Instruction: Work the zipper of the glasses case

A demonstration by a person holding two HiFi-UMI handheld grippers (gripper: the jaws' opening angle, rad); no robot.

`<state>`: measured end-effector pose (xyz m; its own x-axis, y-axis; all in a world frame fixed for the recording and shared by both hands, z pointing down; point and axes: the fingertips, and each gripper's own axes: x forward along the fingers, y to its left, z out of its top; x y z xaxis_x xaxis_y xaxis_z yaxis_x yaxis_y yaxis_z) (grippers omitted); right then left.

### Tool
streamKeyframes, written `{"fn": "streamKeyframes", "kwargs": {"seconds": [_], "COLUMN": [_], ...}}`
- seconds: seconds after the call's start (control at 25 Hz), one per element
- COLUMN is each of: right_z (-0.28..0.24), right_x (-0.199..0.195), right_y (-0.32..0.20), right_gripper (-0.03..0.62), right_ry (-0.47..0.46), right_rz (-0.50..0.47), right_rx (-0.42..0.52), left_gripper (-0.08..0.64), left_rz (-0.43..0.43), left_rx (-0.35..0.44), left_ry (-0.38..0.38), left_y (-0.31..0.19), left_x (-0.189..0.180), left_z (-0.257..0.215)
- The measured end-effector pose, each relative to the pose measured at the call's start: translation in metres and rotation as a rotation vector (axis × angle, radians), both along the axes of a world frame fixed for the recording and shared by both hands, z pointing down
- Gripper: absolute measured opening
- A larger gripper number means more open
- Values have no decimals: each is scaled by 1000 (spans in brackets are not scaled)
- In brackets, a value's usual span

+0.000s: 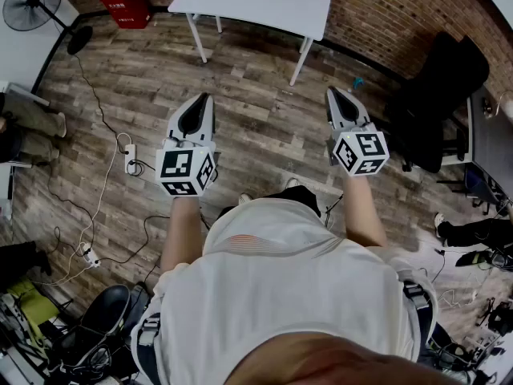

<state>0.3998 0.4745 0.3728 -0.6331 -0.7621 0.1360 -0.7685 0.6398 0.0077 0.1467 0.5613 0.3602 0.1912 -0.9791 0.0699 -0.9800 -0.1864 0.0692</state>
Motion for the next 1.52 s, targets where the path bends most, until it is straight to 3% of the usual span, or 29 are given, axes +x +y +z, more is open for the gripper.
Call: {"fn": "streamKeyframes", "kwargs": {"seconds": [0.64,0.92,1.08,1.52], "right_z": [3,10,19,31], "right_x": [-29,-38,-39,-78], "right_y": [-2,-1,-6,-82], "right_gripper": [51,51,52,51], "right_ry": [28,-56,-40,-50], "right_rz": [-2,-6,-6,-96], "right_rx": [5,-36,-59,-71], "left_gripper": [29,29,29,29], "left_rz": [-6,0,-2,-37], "left_rx": [2,-10,-33,-78], "left_ry": [32,56,72,56], "left_y": [2,6,2,-65], "left_x": [-30,-40,-41,-66], "left_z": [5,11,21,27]}}
